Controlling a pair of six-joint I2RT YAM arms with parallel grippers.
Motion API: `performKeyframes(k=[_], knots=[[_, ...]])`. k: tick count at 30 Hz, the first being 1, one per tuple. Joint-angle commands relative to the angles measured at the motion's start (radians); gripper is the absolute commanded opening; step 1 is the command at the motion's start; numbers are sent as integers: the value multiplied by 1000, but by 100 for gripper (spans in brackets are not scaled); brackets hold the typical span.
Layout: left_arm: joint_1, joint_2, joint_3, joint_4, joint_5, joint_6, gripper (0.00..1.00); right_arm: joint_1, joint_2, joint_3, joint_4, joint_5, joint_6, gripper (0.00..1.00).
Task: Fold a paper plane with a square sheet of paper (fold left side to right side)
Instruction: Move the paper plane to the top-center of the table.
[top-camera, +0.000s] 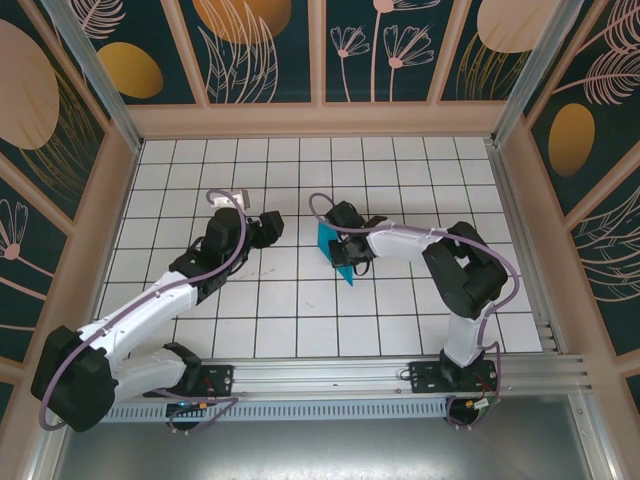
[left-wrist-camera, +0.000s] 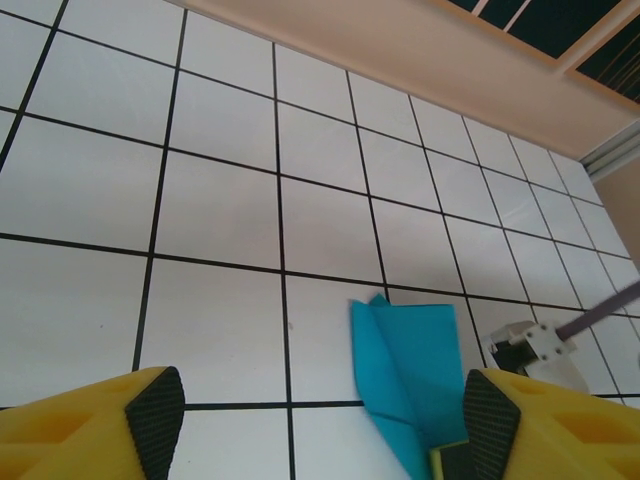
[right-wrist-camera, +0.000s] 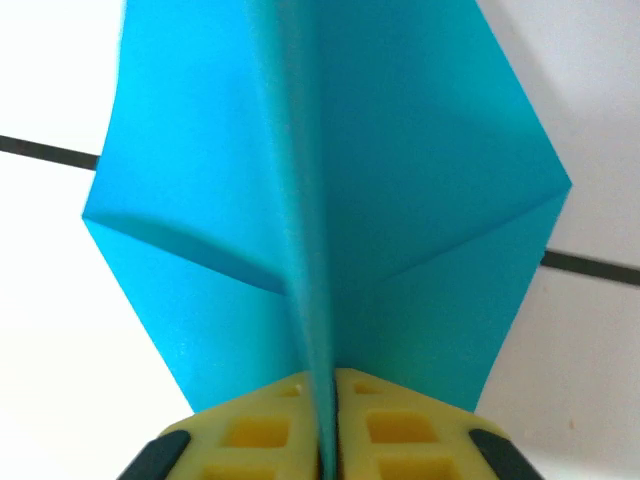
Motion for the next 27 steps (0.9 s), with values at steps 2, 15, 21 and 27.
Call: performKeyframes(k=[2,15,21,27], knots=[[5,-40,4,-6,13,21,79,-48,58,128,-69,2,40,2],[4,-87,-30,39,112,90,98,-159,418,730,-340,190,70,0],[5,-86,-31,27,114,100,98,-159,503,795,-378,143,56,0],[4,-82,-28,22,119,95,98,-160,520,764,-340,71,40,0]])
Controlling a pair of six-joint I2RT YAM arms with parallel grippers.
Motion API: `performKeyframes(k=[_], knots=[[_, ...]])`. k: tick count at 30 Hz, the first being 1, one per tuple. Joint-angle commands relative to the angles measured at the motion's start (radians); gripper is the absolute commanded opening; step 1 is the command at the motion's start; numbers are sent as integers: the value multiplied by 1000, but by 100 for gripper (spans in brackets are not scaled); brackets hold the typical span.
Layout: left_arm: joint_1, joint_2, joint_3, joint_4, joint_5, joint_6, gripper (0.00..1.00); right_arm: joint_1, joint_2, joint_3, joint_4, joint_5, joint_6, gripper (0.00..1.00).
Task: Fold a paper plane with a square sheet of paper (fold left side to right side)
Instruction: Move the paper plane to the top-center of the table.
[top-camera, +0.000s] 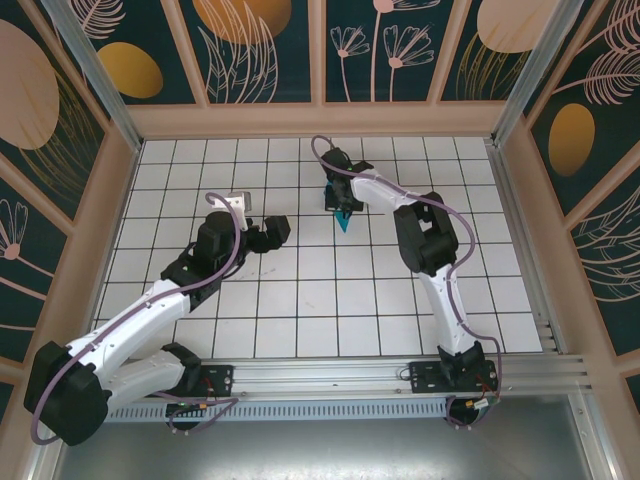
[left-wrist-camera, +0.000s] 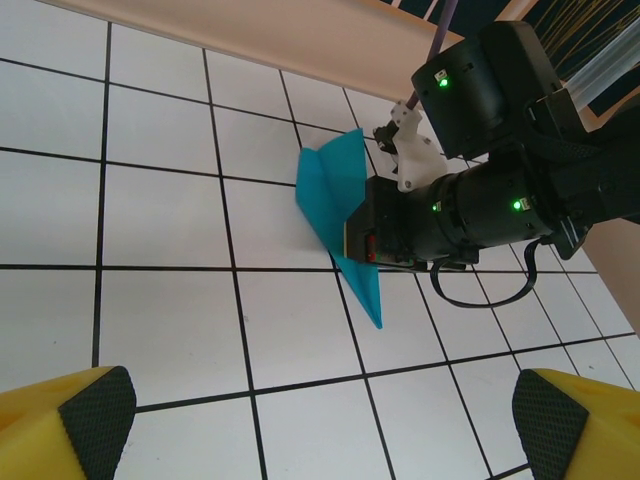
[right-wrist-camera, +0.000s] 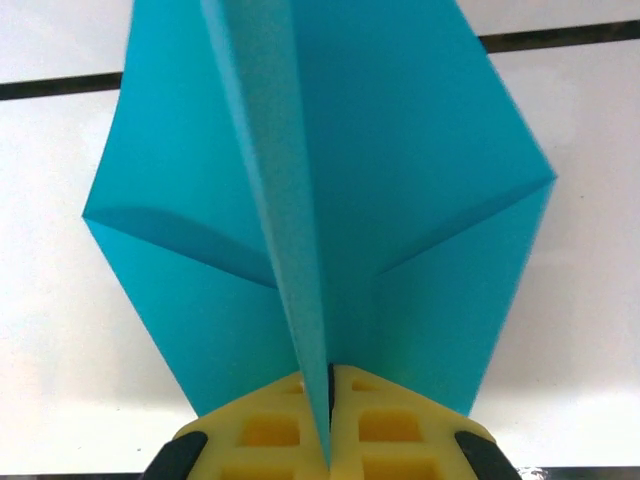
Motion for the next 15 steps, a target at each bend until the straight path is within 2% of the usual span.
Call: performKeyframes(k=[1,9,15], knots=[[5,-5,-4,13,16,16,98,-1,39,-5,-41,-57,-17,0],[4,0,0,10,16,8,99,0,21,-68,-33,-62,-23,0],[5,13,17,-15,-34,-2,99,0,-27,-25,-72,-9,-41,11]])
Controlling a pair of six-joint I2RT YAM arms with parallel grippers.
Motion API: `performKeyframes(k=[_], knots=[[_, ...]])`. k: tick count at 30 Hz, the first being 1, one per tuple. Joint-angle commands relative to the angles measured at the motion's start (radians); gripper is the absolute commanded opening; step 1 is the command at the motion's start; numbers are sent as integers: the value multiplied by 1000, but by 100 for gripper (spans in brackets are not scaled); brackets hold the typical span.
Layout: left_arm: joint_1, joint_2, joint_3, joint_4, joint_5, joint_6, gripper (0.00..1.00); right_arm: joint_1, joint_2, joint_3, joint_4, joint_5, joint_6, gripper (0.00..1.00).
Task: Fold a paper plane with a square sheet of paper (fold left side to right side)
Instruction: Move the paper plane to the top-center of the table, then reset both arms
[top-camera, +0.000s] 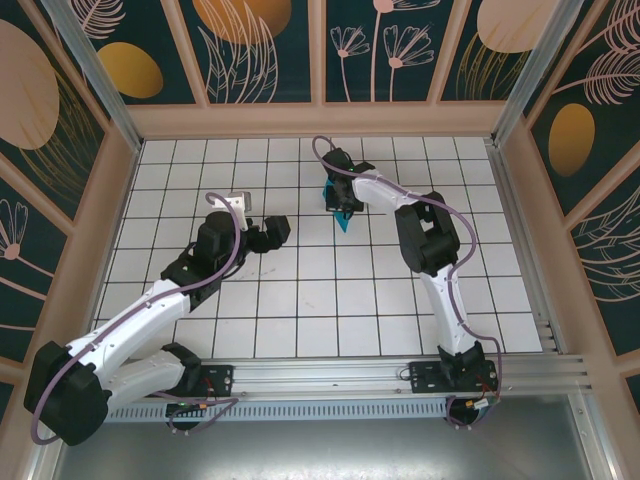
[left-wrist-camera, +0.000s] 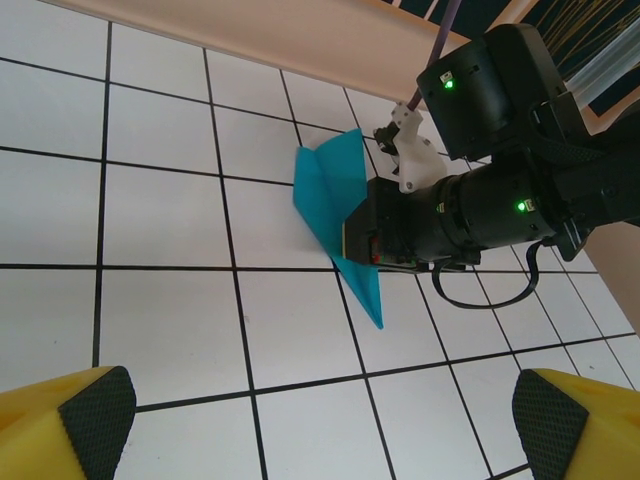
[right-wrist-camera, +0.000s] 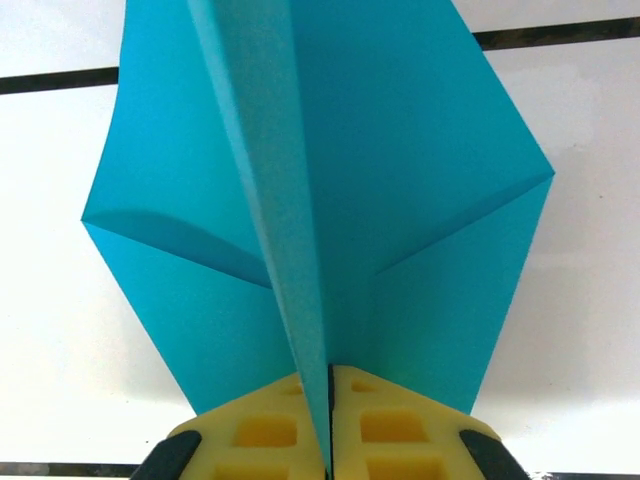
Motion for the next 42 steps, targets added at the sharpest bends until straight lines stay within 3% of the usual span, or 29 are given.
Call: performKeyframes(k=[1,14,25,29,32,35,38,42], knots=[[4,17,24,-24,-45,-2,99,4,-18,6,-105,17,-23,12],[26,51,50,-44,-59,-16,99,27,-70,41,-159,77,-25,23],[99,96,85,-61,19,-14,99,49,-172,17,-198,108,-24,35],[150,90,92,-55,24,-11,99,52,-309,-84,-152,144,-34,40],[206,70,90,-39,10,-3,99,37,-487,-247,-18,164,-66,51],[237,39,77,-7,-109,32,98,3,-670,-445,140,189,-112,64],[243,4,30,66,-293,105,98,-92,-824,-643,283,202,-151,75],[244,-40,-103,268,-506,234,99,-223,-985,-883,467,214,-184,86]])
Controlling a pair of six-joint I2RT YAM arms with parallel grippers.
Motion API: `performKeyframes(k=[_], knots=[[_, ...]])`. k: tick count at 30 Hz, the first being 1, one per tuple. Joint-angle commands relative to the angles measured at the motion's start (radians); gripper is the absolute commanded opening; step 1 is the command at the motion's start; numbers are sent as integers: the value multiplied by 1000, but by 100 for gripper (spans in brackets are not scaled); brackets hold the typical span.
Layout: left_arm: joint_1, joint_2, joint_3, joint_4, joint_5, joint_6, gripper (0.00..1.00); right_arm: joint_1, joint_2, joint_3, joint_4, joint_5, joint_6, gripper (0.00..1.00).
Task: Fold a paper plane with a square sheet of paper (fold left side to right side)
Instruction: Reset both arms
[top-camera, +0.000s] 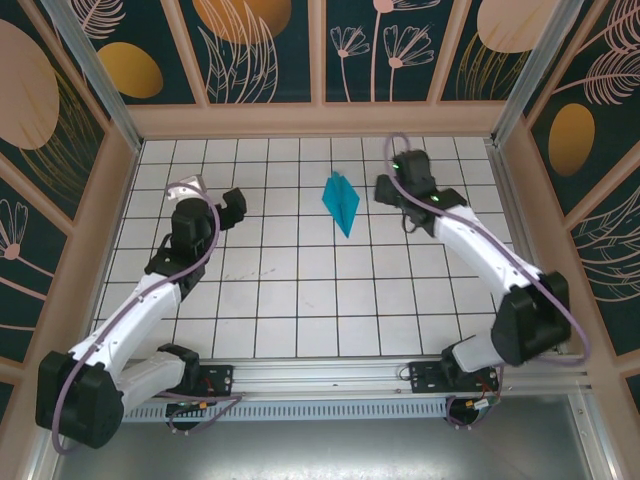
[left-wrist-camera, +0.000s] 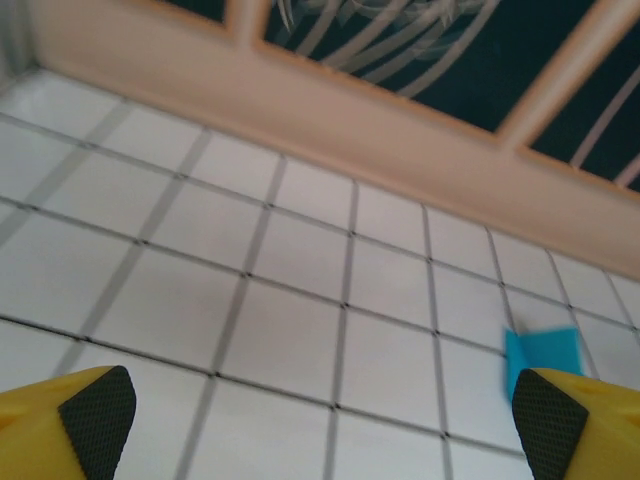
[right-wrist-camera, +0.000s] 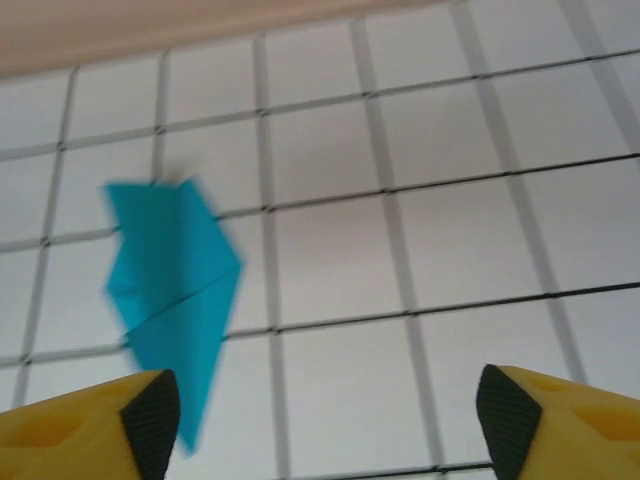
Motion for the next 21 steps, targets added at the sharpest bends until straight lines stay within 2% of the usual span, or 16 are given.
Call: performKeyframes(k=[1,4,7,9,12,15,19,21], knots=[[7,-36,-122,225,-241,152,99,-93,-86,-184,223,37,-50,90],[8,-43,-225,383,-348,239,98,-213,-182,-371,401,-5,-47,98],[18,-4,-305,526,-383,365,99,-351,-226,-517,550,-85,-22,99],[32,47,-320,555,-401,391,98,-403,-237,-610,694,-116,-58,99],[57,115,-346,627,-371,409,99,-416,-220,-726,929,-98,-146,99],[92,186,-377,717,-310,415,99,-449,-144,-766,1059,-119,-161,99],[130,283,-417,875,-235,449,99,-454,-46,-837,1315,-167,-173,99],[139,296,-424,916,-173,474,99,-454,-12,-850,1390,-193,-184,99]])
